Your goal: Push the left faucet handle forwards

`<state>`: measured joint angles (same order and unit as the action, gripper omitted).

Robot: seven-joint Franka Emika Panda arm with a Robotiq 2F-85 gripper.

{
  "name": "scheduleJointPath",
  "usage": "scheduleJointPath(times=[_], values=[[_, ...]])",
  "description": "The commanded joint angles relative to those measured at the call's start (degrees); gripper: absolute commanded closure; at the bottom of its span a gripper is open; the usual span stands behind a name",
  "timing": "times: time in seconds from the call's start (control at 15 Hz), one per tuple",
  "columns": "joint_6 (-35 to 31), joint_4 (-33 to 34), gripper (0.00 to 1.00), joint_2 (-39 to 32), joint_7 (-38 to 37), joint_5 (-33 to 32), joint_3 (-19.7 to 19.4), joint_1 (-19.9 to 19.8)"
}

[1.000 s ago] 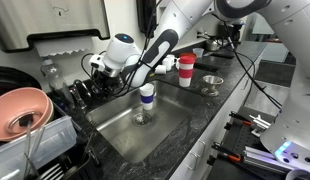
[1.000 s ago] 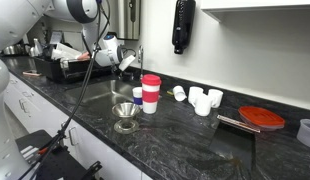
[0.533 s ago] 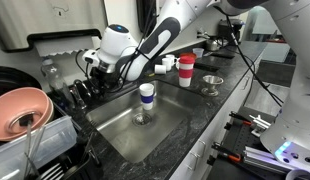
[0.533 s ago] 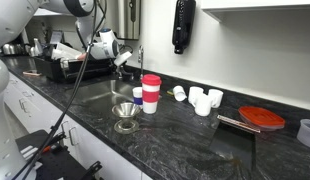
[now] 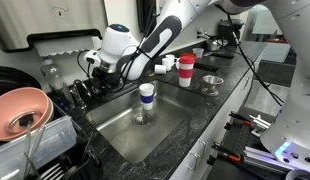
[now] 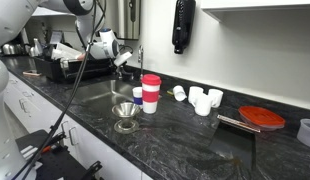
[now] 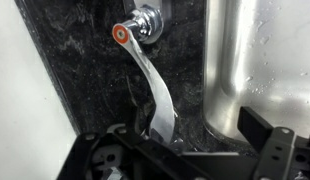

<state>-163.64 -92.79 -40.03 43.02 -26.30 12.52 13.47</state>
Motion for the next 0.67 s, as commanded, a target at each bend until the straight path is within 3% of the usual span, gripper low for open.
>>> scheduleJointPath(times=[0.0,0.33,0.6], values=[[0.0,0.1,0.00,0.0,0.3,0.5,-0.3,0.3],[0.3,-0.3,0.00,0.7,-0.7,-0.1,-1.3,1.1],[2.5,-1.5,0.00,2.7,-3.1,-2.3,-5.2,3.6]])
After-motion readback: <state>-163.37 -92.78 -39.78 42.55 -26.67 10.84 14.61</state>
